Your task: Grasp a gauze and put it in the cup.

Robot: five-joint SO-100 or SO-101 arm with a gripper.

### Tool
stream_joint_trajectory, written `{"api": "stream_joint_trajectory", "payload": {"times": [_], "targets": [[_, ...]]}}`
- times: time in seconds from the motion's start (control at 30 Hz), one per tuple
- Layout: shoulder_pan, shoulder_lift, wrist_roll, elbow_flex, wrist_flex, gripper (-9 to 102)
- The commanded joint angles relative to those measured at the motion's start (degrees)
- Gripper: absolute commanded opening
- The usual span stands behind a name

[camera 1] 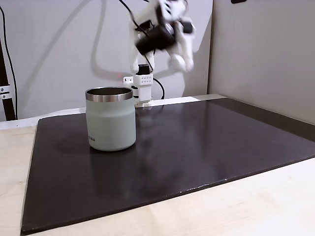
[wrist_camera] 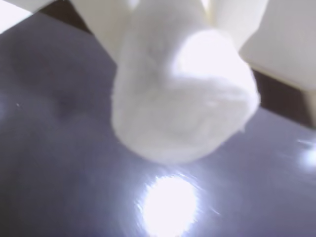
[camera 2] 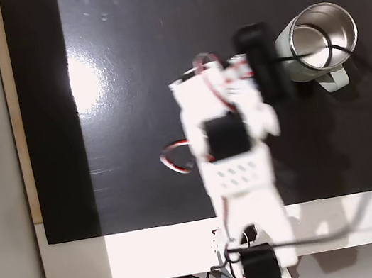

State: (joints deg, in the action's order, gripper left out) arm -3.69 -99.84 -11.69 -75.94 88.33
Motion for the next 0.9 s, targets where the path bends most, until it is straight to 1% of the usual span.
{"api": "stream_joint_trajectory", "payload": {"times": [0.0,0.17,0.4,0.57,0.77,0.87], "targets": [[8.7,-3.7,-2.8,9.5,2.0,0],[19.2,-0.6,-7.5,16.9,0.3,0],[26.9,13.0,-10.6,32.0,1.8,0],[29.0,23.6,-12.3,43.6,5.3,0],[30.7,30.8,-13.5,50.0,6.2,0],[31.3,35.6,-14.2,55.8,8.5,0]]}}
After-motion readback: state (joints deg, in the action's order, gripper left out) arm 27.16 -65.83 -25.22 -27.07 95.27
